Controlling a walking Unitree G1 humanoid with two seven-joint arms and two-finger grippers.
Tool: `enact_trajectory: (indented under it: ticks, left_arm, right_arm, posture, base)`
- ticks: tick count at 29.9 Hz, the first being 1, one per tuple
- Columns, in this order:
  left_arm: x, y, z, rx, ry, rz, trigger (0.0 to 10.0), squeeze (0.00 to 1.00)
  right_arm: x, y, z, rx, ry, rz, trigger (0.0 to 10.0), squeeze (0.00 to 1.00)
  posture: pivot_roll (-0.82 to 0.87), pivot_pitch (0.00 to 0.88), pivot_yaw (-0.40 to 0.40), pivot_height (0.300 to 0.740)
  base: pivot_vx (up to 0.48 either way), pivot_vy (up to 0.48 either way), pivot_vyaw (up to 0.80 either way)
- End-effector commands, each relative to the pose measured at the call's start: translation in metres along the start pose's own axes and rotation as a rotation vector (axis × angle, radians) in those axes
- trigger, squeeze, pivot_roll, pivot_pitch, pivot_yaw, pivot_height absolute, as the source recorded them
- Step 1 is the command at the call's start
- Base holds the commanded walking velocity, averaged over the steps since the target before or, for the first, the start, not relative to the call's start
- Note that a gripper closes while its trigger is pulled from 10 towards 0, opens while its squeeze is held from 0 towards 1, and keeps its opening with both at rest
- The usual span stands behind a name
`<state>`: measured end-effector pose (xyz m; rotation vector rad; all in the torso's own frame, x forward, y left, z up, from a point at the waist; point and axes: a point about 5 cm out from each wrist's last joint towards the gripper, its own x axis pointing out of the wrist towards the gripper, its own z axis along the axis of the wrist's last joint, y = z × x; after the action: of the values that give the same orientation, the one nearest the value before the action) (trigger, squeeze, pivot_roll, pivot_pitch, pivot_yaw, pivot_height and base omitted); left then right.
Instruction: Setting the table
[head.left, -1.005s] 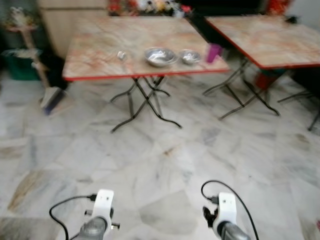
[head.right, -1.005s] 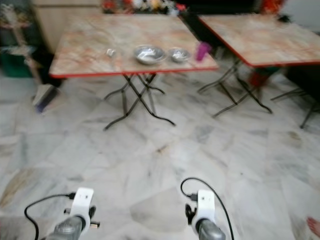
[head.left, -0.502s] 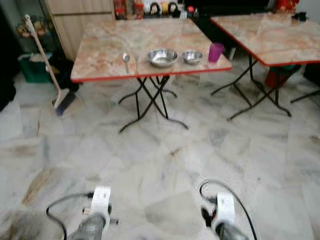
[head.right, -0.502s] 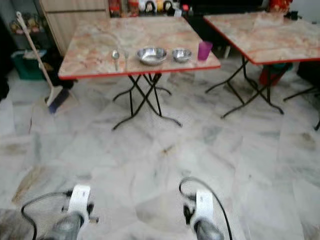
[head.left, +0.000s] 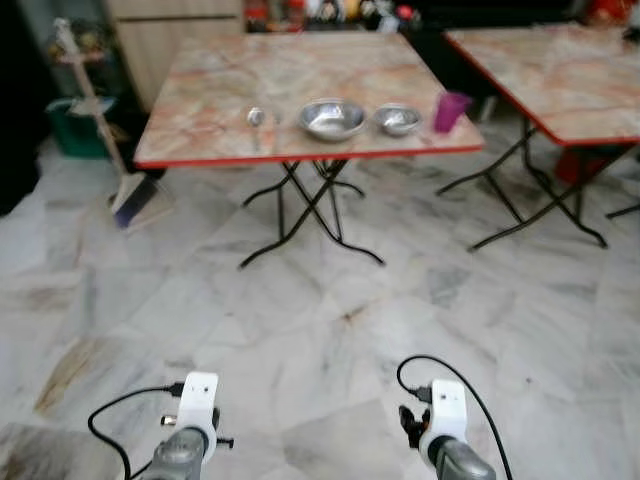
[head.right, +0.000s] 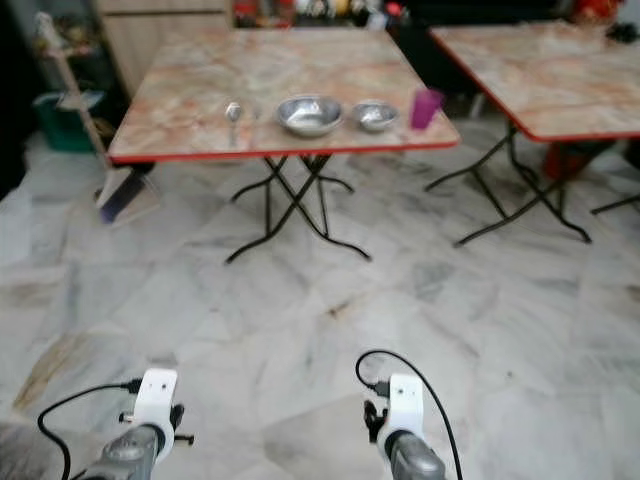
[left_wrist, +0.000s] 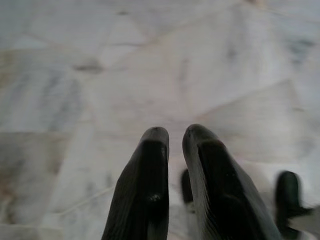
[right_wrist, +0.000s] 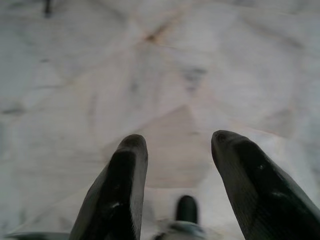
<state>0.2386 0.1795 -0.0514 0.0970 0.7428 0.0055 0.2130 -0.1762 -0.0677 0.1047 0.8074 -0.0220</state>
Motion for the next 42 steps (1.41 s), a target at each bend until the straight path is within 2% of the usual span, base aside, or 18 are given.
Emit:
enact_trajectory:
  ticks: [1, 5, 24, 35, 42]
  left_arm:
    - [-0.0012, 0.0024, -0.005, -0.003, 0.014, 0.008, 10.0, 0.0]
    - [-0.0013, 0.0026, -0.0052, -0.004, 0.015, 0.008, 10.0, 0.0]
    - [-0.0016, 0.0022, -0.0068, -0.001, 0.022, 0.003, 10.0, 0.0]
    - [-0.0017, -0.0001, -0.0079, -0.002, 0.026, -0.007, 10.0, 0.0]
    - [-0.002, -0.0016, -0.0087, -0.004, 0.027, -0.011, 10.0, 0.0]
  right_arm:
    - [0.0007, 0.0018, 0.0034, -0.02, -0.016, 0.004, 10.0, 0.0]
    - [0.0008, 0.002, 0.0038, 0.009, -0.021, 0.0, 10.0, 0.0]
    - [0.0003, 0.0011, 0.0005, 0.033, -0.006, -0.01, 10.0, 0.0]
    - [0.0, -0.0014, 0.0003, 0.028, -0.003, -0.02, 10.0, 0.0]
    - [-0.0003, -0.001, -0.0007, -0.01, -0.001, -0.009, 10.0, 0.0]
  posture:
    - [0.08, 0.098, -0.048, 0.731]
    - [0.08, 0.098, -0.049, 0.731]
    - [0.08, 0.099, -0.043, 0.731]
    - [0.07, 0.1, -0.045, 0.731]
    - [0.07, 0.102, -0.048, 0.731]
  base:
    - [0.334, 0.0, 0.8]
    - [0.335, 0.0, 0.8]
    - [0.334, 0.0, 0.0]
    - [0.333, 0.0, 0.0]
    - [0.333, 0.0, 0.22]
